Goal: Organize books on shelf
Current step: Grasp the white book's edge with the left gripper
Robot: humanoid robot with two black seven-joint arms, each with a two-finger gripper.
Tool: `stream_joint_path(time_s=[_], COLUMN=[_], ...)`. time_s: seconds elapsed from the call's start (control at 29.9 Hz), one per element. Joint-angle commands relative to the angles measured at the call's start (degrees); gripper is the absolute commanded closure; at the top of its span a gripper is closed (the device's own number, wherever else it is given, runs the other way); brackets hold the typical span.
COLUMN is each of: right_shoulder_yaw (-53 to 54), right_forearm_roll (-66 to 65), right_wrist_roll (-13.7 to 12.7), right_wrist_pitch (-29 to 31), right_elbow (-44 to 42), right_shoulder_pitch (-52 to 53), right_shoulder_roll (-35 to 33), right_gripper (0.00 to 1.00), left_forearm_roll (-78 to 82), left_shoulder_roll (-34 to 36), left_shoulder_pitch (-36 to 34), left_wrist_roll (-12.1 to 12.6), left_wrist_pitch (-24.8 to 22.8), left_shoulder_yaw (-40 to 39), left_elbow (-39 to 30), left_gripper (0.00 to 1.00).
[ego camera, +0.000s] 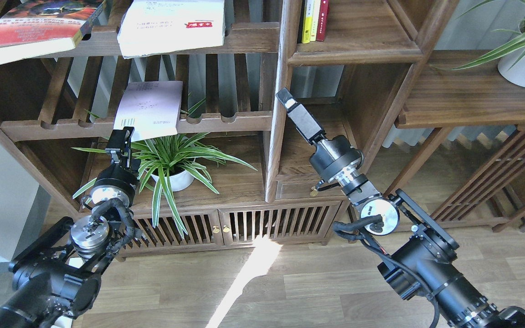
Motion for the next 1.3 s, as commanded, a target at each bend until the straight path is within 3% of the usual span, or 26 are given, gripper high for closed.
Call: stream_joint_path(time_s=[0.0, 0.4, 0.64, 0.97, 1.27], right_shoulder_yaw=[0.0, 0.0, 0.0, 0.0, 0.0], right_forearm_roll=[0.0, 0.0, 0.0, 0.0, 0.0], right_wrist_roll=[0.0, 0.0, 0.0, 0.1, 0.1], right_wrist_pitch=[0.0, 0.0, 0.0, 0.0, 0.0], right_elbow=[0.0, 0.0, 0.0, 0.0, 0.0], right_shoulder_pitch=[-0.5, -1.0, -1.4, -2.0, -2.0], right_shoulder_roll=[0.2, 0.3, 0.3, 0.5, 1.4], right_gripper=[0.0, 0.0, 0.0, 0.0, 0.0], left_forearm_roll=[0.0, 0.1, 0.2, 0.2, 0.2], left_shoulder_roll=[-0.8, -4.7, -4.7, -4.7, -4.7], left_shoulder_pitch=[-2.3, -6.9, -8.6, -10.7, -14.3], left_wrist_roll=[0.2, 1.7, 1.8, 4.4, 4.5], left_wrist_pitch=[0.0, 0.0, -0.9, -0.9, -1.0], left_shoulder_yaw=[0.0, 0.5, 0.8, 1.0, 0.8], left_elbow=[2.8, 12.2, 13.5, 16.5, 21.3], left_gripper=[0.02, 0.02, 0.02, 0.02, 0.02])
